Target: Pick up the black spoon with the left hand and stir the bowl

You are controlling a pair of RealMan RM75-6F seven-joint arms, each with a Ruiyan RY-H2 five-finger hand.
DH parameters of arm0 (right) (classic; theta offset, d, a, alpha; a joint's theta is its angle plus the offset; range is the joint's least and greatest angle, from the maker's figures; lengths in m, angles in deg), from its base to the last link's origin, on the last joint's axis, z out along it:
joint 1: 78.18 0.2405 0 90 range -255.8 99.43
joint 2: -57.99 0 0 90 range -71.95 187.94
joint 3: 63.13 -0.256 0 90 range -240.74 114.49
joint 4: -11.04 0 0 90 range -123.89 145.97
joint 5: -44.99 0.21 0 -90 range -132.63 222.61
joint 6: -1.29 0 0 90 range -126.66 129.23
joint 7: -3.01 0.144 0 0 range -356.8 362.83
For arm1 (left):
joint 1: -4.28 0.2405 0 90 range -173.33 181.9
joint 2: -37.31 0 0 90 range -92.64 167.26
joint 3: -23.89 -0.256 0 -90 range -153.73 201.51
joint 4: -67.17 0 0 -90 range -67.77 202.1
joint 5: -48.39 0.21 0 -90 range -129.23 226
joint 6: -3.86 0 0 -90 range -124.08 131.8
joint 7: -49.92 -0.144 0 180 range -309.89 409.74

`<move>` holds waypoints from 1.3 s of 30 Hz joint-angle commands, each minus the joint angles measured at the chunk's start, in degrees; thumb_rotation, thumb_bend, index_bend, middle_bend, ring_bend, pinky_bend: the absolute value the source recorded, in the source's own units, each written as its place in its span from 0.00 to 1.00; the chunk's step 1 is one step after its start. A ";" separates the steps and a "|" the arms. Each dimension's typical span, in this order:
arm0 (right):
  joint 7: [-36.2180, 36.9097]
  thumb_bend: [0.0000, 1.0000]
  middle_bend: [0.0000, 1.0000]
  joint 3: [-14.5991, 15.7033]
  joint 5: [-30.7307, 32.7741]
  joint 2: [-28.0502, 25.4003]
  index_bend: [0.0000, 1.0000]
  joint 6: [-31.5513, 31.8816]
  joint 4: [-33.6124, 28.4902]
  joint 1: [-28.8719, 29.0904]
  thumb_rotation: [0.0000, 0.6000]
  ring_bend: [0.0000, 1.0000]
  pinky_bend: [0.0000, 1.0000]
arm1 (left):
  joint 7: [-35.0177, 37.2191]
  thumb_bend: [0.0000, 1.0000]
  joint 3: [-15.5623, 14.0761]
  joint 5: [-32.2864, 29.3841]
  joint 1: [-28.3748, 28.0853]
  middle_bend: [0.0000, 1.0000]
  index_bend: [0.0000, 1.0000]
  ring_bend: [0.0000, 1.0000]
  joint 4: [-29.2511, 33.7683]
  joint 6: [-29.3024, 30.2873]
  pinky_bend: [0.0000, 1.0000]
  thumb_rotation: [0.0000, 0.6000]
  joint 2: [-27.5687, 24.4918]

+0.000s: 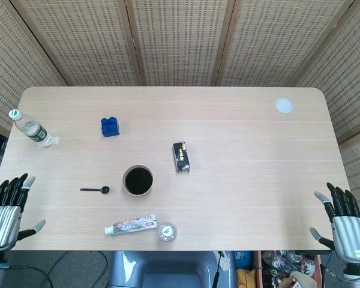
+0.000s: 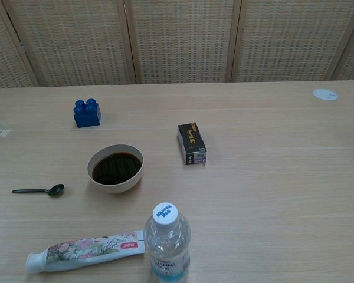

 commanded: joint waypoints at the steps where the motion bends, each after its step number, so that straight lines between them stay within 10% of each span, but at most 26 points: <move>1: 0.00 0.20 0.11 0.00 -0.04 0.01 0.22 0.04 0.01 0.00 1.00 0.00 0.00 | 0.06 0.14 0.01 0.05 0.04 0.00 0.00 0.00 -0.02 0.08 0.00 1.00 0.01; 32: 0.61 0.20 0.11 0.02 0.40 -0.02 0.22 0.10 0.54 -0.24 1.00 0.00 0.00 | -1.12 0.14 1.96 -4.53 -3.06 0.00 0.00 0.00 -1.71 -5.72 0.00 1.00 0.27; 39: 0.51 0.20 0.11 0.02 0.57 -0.02 0.22 -0.05 0.53 -0.24 1.00 0.00 0.00 | -3.27 0.14 3.04 -6.58 -6.16 0.19 0.02 0.17 -3.62 -10.32 0.39 1.00 0.79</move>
